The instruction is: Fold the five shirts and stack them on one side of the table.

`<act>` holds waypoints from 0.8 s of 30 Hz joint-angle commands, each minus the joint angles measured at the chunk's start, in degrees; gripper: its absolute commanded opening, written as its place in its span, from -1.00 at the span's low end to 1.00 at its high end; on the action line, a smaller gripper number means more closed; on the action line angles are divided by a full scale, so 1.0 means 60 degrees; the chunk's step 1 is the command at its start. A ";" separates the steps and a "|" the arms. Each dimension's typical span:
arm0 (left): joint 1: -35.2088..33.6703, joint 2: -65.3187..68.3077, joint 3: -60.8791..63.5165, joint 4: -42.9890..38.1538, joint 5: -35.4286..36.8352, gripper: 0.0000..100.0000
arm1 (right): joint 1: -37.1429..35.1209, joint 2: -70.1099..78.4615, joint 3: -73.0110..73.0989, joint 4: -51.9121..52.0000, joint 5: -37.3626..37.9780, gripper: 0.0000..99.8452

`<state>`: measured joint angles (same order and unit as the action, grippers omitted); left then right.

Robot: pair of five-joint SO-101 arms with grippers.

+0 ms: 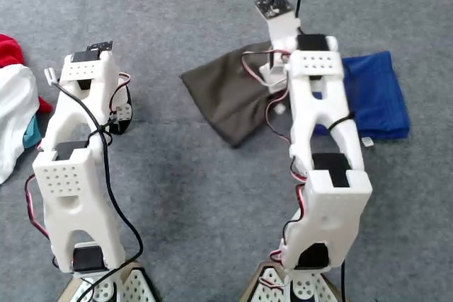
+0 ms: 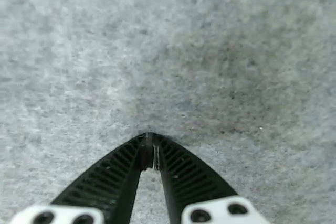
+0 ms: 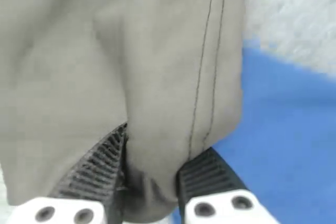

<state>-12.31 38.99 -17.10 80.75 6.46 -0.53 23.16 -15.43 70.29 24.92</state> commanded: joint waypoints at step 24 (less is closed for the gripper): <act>-0.0564 -0.0073 0.0022 -0.0396 -0.0088 -0.94 | 0.5846 0.0300 -0.1692 -0.0908 0.4059 -0.97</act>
<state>-12.31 38.90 -17.10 80.75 6.46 32.97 24.40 -22.11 66.07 48.84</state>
